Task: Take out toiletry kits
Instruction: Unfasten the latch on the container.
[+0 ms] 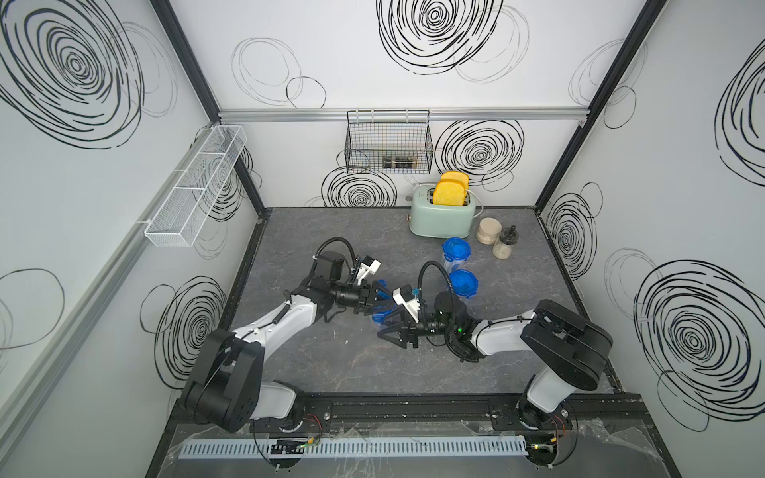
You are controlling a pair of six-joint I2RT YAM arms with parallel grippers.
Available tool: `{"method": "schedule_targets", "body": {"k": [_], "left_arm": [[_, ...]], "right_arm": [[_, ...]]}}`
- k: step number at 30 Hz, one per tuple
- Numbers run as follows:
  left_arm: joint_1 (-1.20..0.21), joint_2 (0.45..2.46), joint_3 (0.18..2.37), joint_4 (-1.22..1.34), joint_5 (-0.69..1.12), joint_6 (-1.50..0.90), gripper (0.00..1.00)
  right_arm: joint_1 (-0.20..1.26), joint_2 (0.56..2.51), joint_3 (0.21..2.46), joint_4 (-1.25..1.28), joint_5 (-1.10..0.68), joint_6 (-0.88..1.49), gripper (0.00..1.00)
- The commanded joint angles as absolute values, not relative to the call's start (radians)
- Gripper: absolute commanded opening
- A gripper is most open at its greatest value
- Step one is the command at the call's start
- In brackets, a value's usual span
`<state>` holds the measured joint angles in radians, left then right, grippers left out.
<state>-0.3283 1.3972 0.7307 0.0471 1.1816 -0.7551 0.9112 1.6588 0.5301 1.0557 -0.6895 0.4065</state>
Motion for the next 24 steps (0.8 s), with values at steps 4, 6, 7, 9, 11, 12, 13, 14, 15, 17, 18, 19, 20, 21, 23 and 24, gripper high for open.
{"method": "schedule_targets", "body": {"k": [4,6,7,9,11,12,13,14,15,17,18,19,20,21,23,24], "left_arm": [[-0.34,1.444,0.713,-0.044,0.939,-0.736,0.62],[-0.34,1.437,0.729,-0.051,0.943,-0.733,0.62],[-0.339,1.436,0.734,-0.051,0.945,-0.734,0.63],[-0.339,1.438,0.739,-0.052,0.945,-0.733,0.63],[-0.34,1.442,0.741,-0.05,0.948,-0.733,0.63],[-0.339,1.443,0.741,-0.05,0.948,-0.733,0.63],[-0.339,1.443,0.741,-0.048,0.948,-0.735,0.63],[-0.341,1.443,0.741,-0.046,0.947,-0.735,0.63],[-0.34,1.443,0.743,-0.047,0.948,-0.735,0.63],[-0.34,1.443,0.746,-0.045,0.947,-0.736,0.63],[-0.339,1.443,0.746,-0.044,0.948,-0.737,0.63],[-0.339,1.442,0.746,-0.043,0.946,-0.738,0.63],[-0.34,1.443,0.746,-0.041,0.946,-0.738,0.63],[-0.34,1.442,0.744,-0.041,0.946,-0.739,0.63],[-0.339,1.444,0.742,-0.042,0.946,-0.738,0.63],[-0.339,1.443,0.742,-0.043,0.948,-0.736,0.63]], "right_arm": [[0.955,1.593,0.58,1.014,-0.888,0.272,0.59],[0.948,1.584,0.592,0.958,-0.901,0.267,0.59],[0.944,1.58,0.597,0.938,-0.916,0.265,0.6],[0.937,1.574,0.601,0.912,-0.932,0.267,0.6],[0.932,1.564,0.598,0.898,-0.943,0.265,0.6],[0.931,1.557,0.592,0.9,-0.944,0.266,0.6],[0.931,1.552,0.588,0.901,-0.946,0.266,0.6],[0.929,1.55,0.585,0.904,-0.951,0.266,0.6],[0.929,1.548,0.582,0.911,-0.953,0.268,0.6],[0.928,1.547,0.579,0.926,-0.971,0.285,0.6],[0.928,1.545,0.573,0.957,-0.983,0.305,0.61],[0.929,1.543,0.57,0.983,-0.99,0.323,0.61],[0.93,1.541,0.571,0.987,-0.997,0.332,0.61],[0.932,1.54,0.578,0.975,-1.003,0.331,0.62],[0.933,1.538,0.588,0.943,-1.009,0.319,0.62],[0.932,1.537,0.586,0.942,-1.014,0.318,0.62]]}}
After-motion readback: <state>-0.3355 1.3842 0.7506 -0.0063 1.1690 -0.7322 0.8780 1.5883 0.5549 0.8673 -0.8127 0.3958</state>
